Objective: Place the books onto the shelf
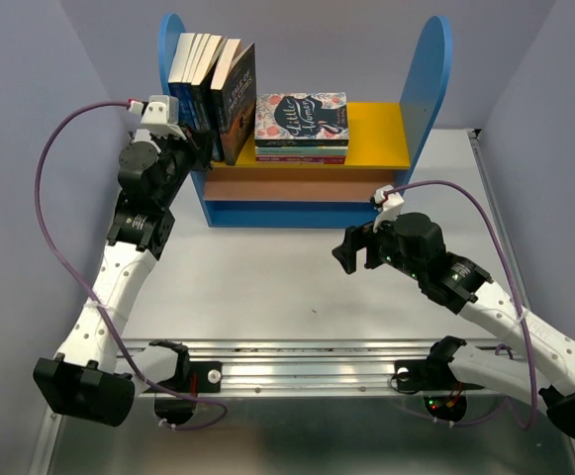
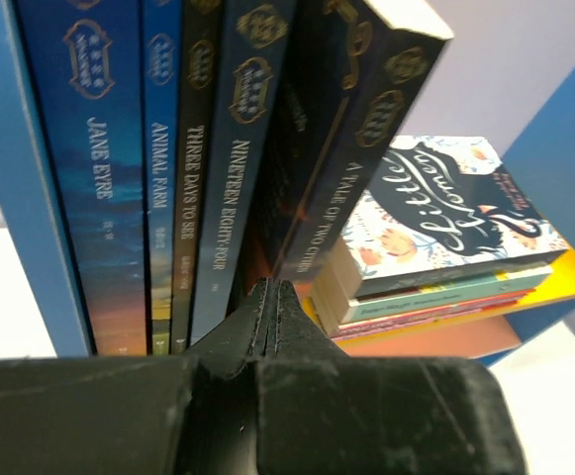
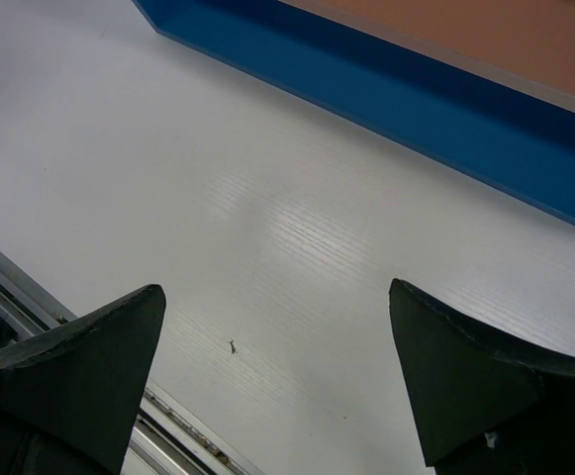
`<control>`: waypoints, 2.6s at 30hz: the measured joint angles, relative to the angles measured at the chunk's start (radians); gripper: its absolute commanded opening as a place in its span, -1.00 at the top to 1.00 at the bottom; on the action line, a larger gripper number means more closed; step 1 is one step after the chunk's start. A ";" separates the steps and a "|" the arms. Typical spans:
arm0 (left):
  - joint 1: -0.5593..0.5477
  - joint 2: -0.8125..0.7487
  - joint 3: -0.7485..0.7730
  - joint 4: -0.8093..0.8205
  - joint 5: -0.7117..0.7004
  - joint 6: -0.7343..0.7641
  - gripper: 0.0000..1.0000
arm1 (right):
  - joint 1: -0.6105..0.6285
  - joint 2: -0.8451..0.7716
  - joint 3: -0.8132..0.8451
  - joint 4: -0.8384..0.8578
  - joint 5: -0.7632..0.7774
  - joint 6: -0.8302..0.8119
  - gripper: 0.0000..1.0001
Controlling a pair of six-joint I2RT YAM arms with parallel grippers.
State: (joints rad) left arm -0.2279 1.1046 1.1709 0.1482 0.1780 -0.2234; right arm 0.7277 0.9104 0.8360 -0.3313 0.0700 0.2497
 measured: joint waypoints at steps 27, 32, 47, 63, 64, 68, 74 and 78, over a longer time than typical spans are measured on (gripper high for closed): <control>-0.001 0.067 0.029 -0.023 -0.135 0.010 1.00 | 0.000 0.000 0.000 0.000 0.001 0.000 -1.00; -0.002 0.074 0.035 -0.021 -0.137 0.014 1.00 | 0.000 0.000 0.000 0.000 0.001 0.000 -1.00; -0.002 -0.042 0.003 -0.025 -0.073 0.003 1.00 | 0.000 -0.002 0.000 0.000 0.000 0.000 -1.00; -0.059 -0.011 -0.051 -0.019 -0.058 -0.030 1.00 | 0.000 -0.002 0.000 0.000 -0.018 0.000 -1.00; -0.060 0.000 -0.051 -0.018 -0.060 -0.030 1.00 | 0.000 -0.002 0.000 0.000 -0.018 0.000 -1.00; -0.064 0.036 -0.051 -0.018 -0.074 -0.030 1.00 | 0.000 -0.002 0.000 0.000 -0.018 0.000 -1.00; -0.066 0.061 -0.050 -0.018 -0.088 -0.029 1.00 | 0.000 -0.002 0.000 0.000 -0.018 0.000 -1.00; -0.068 0.061 -0.047 -0.018 -0.105 -0.029 1.00 | 0.000 -0.002 0.000 0.000 -0.018 0.000 -1.00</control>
State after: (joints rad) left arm -0.2958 1.1660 1.1240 0.1303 0.0731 -0.2523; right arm 0.7277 0.9085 0.8360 -0.3313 0.0521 0.2497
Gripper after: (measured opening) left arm 0.026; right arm 0.998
